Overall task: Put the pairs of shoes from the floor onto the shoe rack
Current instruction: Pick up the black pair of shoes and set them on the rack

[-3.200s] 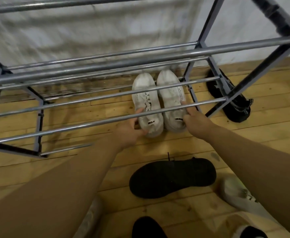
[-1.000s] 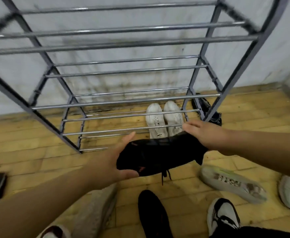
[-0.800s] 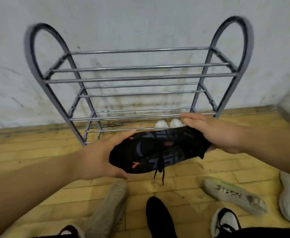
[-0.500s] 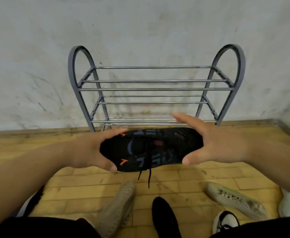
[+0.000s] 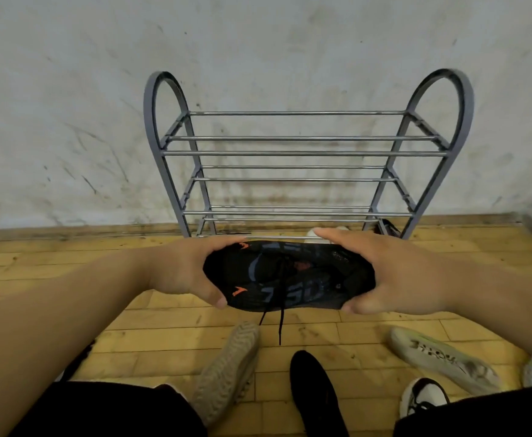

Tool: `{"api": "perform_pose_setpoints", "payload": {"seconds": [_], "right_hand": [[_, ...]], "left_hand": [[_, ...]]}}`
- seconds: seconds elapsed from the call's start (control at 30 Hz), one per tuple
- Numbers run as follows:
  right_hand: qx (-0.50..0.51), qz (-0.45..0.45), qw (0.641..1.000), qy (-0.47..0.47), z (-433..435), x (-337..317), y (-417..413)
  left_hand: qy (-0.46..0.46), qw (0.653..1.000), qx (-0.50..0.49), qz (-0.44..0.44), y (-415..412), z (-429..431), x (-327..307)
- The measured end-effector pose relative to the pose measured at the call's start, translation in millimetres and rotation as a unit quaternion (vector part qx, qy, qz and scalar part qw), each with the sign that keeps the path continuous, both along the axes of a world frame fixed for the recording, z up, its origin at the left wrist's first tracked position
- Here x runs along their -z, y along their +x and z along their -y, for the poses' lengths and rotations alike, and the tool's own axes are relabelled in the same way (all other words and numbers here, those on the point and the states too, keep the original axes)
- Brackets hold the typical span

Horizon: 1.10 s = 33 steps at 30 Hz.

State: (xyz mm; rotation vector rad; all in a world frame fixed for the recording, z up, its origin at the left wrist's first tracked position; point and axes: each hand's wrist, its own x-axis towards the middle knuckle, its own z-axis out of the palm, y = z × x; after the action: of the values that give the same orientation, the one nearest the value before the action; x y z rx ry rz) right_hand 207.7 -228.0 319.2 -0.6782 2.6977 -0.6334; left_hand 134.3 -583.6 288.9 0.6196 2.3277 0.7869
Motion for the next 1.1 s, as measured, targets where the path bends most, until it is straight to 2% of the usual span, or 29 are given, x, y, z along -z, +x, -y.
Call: {"api": "perform_pose_setpoints", "payload": {"seconds": [0.2, 0.3, 0.43, 0.57, 0.67, 0.77, 0.87, 0.93, 1.1], "right_hand": [[0.004, -0.013, 0.998, -0.064, 25.2, -1.7, -30.3], [-0.012, -0.069, 0.992, -0.105, 63.3, -15.4, -51.5], [-0.033, -0.103, 0.982, -0.157, 133.7, -28.3, -67.0], [-0.136, -0.101, 0.975, -0.147, 224.6, -41.0, -66.3], [-0.209, -0.066, 0.97, -0.101, 300.2, -46.8, -62.0], [-0.303, -0.046, 0.952, 0.008, 384.6, -41.3, -42.3], [-0.405, -0.077, 0.898, 0.151, 455.1, -23.2, -0.8], [-0.465, -0.073, 0.859, 0.204, 481.9, 4.3, 30.7], [-0.511, 0.013, 0.808, 0.295, 493.0, 96.1, 78.1]], "left_hand": [[-0.054, 0.995, -0.065, -0.059, -13.1, 24.0, -38.2], [-0.083, 0.983, -0.129, -0.101, -11.2, 57.9, -72.4], [-0.044, 0.954, -0.267, -0.128, 21.5, 124.3, -89.3], [0.004, 0.91, -0.401, -0.102, 87.1, 201.4, -61.1], [0.038, 0.873, -0.48, -0.074, 136.0, 246.5, -19.1], [0.062, 0.831, -0.553, -0.014, 189.4, 282.9, 40.7], [0.077, 0.797, -0.597, 0.057, 245.3, 303.4, 111.5], [0.077, 0.788, -0.601, 0.106, 282.7, 303.2, 157.0], [0.039, 0.762, -0.612, 0.206, 367.3, 283.3, 248.3]]}}
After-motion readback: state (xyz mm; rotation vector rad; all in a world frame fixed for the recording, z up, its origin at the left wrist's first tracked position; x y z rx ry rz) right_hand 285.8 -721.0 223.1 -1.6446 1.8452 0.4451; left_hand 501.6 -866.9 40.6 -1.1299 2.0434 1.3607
